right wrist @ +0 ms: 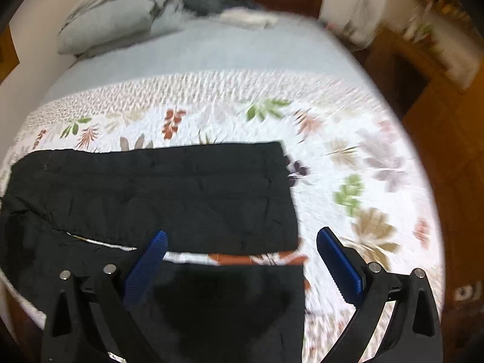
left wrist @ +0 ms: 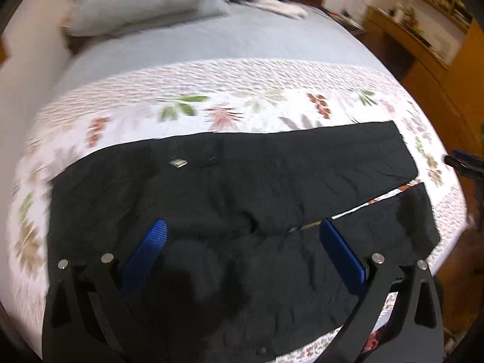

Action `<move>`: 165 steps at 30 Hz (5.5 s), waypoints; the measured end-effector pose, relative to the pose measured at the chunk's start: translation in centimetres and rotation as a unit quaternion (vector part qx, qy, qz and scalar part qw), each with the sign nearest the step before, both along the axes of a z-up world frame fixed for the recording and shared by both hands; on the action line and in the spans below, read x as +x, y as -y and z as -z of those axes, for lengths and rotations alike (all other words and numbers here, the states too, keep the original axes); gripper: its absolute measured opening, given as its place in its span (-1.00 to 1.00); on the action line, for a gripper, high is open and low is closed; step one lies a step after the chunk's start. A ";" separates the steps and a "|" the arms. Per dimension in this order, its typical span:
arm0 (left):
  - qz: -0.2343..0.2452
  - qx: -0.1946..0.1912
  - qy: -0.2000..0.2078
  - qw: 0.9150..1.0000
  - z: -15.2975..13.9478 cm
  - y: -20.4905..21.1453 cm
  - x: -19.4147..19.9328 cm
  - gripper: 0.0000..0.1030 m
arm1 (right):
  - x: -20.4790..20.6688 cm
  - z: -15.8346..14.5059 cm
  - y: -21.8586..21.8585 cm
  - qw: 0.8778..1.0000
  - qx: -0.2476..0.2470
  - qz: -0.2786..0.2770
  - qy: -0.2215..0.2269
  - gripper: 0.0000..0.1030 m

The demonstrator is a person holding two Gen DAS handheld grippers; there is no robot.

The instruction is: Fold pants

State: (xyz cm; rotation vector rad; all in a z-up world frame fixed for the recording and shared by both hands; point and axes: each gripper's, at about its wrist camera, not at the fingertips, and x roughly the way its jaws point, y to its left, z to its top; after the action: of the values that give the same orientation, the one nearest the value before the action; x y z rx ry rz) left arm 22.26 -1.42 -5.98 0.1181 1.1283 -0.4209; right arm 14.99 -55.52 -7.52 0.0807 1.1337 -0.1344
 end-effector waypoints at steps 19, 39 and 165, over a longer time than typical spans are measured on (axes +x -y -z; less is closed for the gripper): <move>0.026 -0.063 -0.085 0.994 11.2 5.2 20.0 0.95 | 16.3 16.0 8.7 0.990 0.074 -0.029 -0.117 0.87; 0.190 -0.105 -0.107 0.970 13.6 14.0 20.7 0.95 | 8.3 2.6 5.2 0.982 0.064 -0.164 0.063 -0.72; 0.187 -0.068 0.053 0.979 14.9 17.3 -23.5 0.63 | -17.5 10.3 4.7 0.972 0.235 -0.005 0.013 -0.74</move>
State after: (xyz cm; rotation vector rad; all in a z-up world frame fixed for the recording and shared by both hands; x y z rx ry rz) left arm -1.20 -18.76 -20.86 0.2319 0.9695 -0.8171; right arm -2.48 -60.17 -17.84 0.4963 1.1202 0.1464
